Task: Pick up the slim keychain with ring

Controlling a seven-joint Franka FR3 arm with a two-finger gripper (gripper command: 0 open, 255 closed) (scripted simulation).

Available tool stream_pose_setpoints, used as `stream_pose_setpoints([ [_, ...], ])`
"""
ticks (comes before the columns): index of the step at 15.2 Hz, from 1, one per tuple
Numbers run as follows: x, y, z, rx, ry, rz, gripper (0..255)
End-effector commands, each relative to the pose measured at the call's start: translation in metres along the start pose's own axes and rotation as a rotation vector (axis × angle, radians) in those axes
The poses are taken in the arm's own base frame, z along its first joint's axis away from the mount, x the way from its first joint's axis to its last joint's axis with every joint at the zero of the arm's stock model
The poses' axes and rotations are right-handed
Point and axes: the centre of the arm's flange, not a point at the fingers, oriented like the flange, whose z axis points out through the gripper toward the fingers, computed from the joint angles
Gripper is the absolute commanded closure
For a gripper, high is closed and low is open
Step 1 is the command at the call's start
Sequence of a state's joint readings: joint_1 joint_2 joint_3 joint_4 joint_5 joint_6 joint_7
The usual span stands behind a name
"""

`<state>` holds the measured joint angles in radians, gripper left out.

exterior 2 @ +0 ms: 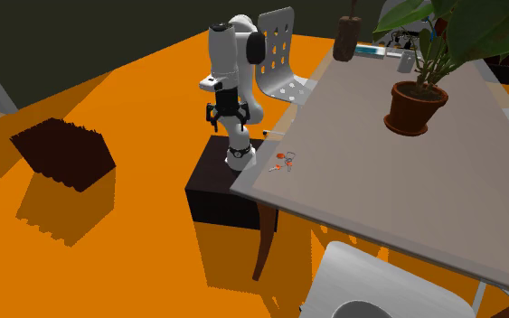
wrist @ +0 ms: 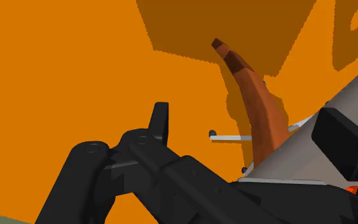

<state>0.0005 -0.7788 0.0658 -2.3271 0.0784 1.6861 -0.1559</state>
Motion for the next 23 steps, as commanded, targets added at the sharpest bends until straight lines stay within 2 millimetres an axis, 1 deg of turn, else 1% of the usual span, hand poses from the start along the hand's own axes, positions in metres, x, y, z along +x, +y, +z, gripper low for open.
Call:
stream_pose_setpoints([
  [1, 0.0, 0.0, 0.0, 0.0, 0.0, 0.0, 0],
  [10, 0.075, -0.107, 0.012, -0.029, -0.104, 0.059, 0],
  [19, 0.154, -0.208, 0.035, -0.057, -0.209, 0.119, 0],
  [20, 0.156, -0.21, 0.035, -0.058, -0.211, 0.12, 0],
  [23, 0.154, -0.21, 0.051, -0.058, -0.211, 0.12, 0],
])
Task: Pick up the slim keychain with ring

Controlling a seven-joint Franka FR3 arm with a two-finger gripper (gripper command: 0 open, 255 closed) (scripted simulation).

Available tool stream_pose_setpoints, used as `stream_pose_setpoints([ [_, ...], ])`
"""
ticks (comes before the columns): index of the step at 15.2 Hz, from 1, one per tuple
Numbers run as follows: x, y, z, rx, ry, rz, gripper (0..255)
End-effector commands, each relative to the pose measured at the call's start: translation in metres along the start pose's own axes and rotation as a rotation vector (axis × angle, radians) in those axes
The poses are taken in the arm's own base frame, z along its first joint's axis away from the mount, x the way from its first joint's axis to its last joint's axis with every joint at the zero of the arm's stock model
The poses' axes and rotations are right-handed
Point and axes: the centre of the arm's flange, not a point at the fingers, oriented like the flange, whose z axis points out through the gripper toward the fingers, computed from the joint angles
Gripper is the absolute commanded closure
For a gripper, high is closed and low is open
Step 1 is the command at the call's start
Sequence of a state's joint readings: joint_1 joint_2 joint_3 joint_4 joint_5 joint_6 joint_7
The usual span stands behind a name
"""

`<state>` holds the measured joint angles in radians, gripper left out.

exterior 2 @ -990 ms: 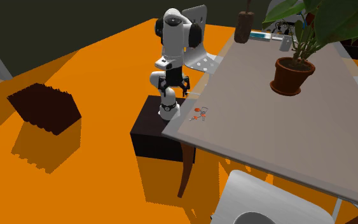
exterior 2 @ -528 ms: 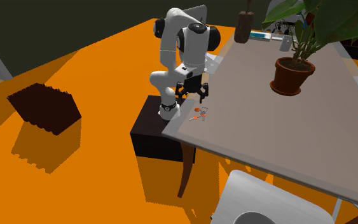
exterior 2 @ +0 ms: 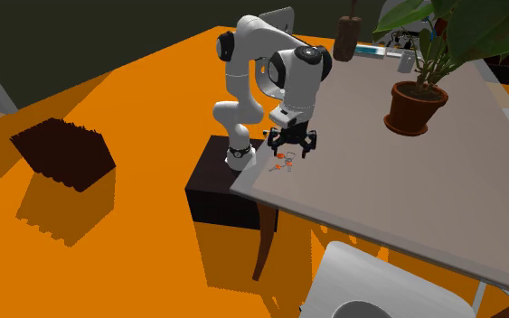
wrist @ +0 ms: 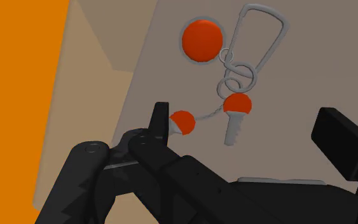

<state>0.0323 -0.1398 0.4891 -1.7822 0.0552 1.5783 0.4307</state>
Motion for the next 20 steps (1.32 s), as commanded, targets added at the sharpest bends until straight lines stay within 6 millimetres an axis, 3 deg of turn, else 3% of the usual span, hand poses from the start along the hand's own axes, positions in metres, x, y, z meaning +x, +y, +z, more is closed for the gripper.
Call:
stream_pose_setpoints([
  [1, 0.0, -0.001, 0.011, 0.0, -0.001, 0.001, 0],
  [4, 0.002, -0.002, 0.029, 0.0, -0.001, 0.001, 0],
  [6, 0.002, -0.002, 0.029, 0.0, -0.001, 0.001, 0],
  [7, 0.001, -0.002, 0.03, 0.0, -0.001, 0.001, 255],
  [15, -0.001, 0.005, 0.031, 0.001, -0.002, 0.001, 255],
  [16, 0.002, -0.002, 0.029, 0.0, -0.001, 0.001, 255],
  [20, 0.0, -0.001, 0.008, 0.0, -0.001, 0.001, 255],
])
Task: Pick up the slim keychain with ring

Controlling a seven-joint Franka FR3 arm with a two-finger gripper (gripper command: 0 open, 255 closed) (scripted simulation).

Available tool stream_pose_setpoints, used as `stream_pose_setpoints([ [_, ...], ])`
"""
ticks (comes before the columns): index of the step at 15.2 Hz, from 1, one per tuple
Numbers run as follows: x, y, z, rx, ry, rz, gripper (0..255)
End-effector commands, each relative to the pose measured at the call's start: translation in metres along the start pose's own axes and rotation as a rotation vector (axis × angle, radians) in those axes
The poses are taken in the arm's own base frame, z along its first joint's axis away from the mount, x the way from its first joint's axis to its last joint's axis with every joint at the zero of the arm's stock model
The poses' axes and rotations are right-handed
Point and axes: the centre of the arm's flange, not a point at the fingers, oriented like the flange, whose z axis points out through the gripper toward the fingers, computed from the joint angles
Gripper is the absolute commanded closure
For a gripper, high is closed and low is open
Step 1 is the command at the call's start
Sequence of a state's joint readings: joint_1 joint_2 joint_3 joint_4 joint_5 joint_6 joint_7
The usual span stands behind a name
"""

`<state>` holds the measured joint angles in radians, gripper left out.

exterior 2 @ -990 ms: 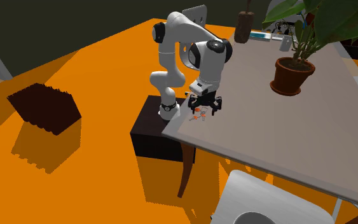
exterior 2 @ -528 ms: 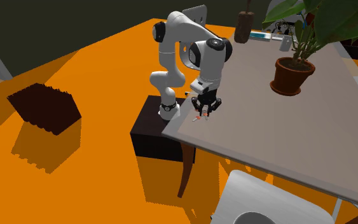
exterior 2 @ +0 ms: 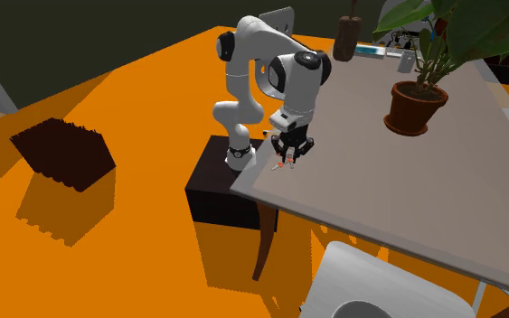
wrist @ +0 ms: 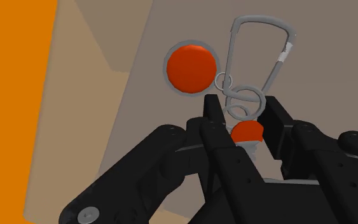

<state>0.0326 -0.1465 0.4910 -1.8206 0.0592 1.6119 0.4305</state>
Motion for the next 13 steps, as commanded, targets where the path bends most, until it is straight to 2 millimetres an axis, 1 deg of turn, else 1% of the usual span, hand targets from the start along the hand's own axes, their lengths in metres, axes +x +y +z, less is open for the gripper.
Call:
stream_pose_setpoints([
  [1, 0.0, 0.001, -0.009, -0.001, -0.001, 0.001, 255],
  [11, -0.004, 0.003, -0.062, -0.001, -0.001, 0.001, 255],
  [13, -0.004, 0.003, -0.063, -0.001, -0.001, 0.001, 255],
])
